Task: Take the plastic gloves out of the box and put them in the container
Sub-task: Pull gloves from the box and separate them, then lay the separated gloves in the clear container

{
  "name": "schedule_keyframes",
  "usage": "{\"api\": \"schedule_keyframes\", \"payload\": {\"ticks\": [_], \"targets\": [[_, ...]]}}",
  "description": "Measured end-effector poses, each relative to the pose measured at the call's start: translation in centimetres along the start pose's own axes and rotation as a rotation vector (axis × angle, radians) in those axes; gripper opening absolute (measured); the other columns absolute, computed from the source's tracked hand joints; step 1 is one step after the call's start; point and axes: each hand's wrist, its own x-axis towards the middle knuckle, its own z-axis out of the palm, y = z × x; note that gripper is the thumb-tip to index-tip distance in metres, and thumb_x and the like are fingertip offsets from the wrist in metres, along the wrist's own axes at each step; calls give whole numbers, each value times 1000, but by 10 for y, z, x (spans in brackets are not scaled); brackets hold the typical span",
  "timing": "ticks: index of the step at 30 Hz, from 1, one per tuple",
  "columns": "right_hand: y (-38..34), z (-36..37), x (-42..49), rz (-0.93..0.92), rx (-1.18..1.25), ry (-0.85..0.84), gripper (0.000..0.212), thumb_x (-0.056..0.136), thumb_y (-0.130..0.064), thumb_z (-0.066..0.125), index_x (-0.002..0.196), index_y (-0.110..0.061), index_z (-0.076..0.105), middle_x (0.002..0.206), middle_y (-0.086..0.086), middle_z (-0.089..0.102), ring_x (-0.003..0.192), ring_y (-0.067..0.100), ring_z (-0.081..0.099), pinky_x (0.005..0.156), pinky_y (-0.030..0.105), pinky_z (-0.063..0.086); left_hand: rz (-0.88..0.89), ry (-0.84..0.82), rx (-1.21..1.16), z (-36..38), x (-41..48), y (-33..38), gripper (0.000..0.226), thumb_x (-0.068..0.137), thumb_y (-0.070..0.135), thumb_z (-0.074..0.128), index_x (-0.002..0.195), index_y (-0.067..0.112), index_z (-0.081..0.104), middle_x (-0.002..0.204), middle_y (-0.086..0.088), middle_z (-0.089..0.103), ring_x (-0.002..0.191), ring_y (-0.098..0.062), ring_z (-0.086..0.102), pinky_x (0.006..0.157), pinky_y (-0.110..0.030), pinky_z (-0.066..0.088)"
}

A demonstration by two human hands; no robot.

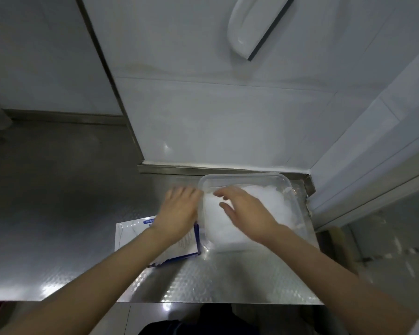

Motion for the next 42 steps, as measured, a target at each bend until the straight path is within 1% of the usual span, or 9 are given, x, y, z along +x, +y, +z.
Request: {"api": "schedule_keyframes", "payload": {"ticks": [6, 10, 15, 20, 26, 32, 35, 39, 42], "targets": [[-74, 57, -1, -212, 65, -130, 39, 96, -15, 49, 134, -13, 44, 135, 4, 45, 120, 19, 45, 97, 28, 38, -221, -183, -75, 3, -54, -71, 47, 89, 27, 55, 133, 21, 41, 135, -1, 42, 125, -22, 39, 99, -31, 26], [-86, 110, 7, -151, -96, -293, 57, 88, -18, 60, 140, -13, 36, 141, 6, 39, 127, 23, 38, 105, 33, 31, -228, -289, -196, 20, -84, -100, 52, 87, 12, 53, 137, 18, 38, 142, -5, 37, 129, -23, 38, 104, -30, 31], [-77, 141, 18, 19, -198, -356, 40, 91, -8, 54, 131, -9, 51, 129, 10, 55, 115, 26, 53, 94, 35, 45, -146, -460, -93, 32, -105, -111, 74, 88, 36, 61, 147, 24, 20, 158, 0, 7, 143, -19, 13, 114, -33, 17], [-83, 120, 23, 58, -195, -251, 24, 95, -5, 44, 117, -10, 53, 108, 13, 65, 97, 30, 62, 70, 30, 40, -150, -426, -86, 35, -103, -112, 79, 85, 37, 65, 146, 18, 20, 158, 1, 7, 142, -18, 15, 113, -31, 21], [-92, 70, 25, 181, 66, -51, 21, 97, -24, 50, 103, -6, 57, 89, 13, 64, 80, 28, 59, 63, 29, 36, -131, -449, -139, 29, -98, -116, 69, 86, 32, 64, 143, 18, 27, 154, -3, 20, 138, -21, 25, 110, -33, 29], [-71, 26, 22, 246, 264, -37, 14, 87, -24, 66, 80, -16, 58, 74, 3, 60, 65, 15, 54, 59, 23, 40, -239, -246, -555, -9, -70, -101, 85, 83, 36, 68, 149, 17, 17, 153, -5, 23, 137, -20, 31, 109, -30, 30], [-65, 13, 18, 229, 387, -134, 11, 82, -18, 72, 78, -14, 62, 73, 2, 61, 64, 7, 55, 63, 19, 42, -126, -186, -755, -32, -55, -79, 96, 78, 28, 76, 150, 27, 13, 155, 5, 21, 140, -13, 25, 114, -31, 27], [-60, 2, 15, 157, 391, -224, 19, 77, -7, 75, 87, -3, 60, 72, -7, 54, 60, -7, 52, 58, 8, 38, 47, -279, -881, -47, -37, -57, 58, 75, 12, 78, 126, 17, 52, 120, 2, 60, 106, -4, 57, 92, -22, 46], [-49, -4, 13, 178, 491, -198, 17, 79, -5, 72, 86, -10, 57, 72, -1, 59, 60, 3, 54, 60, 15, 43, -32, -251, -1043, -48, -31, -44, 22, 78, -1, 73, 96, 7, 64, 80, 2, 67, 67, -1, 63, 66, -16, 50]]}}
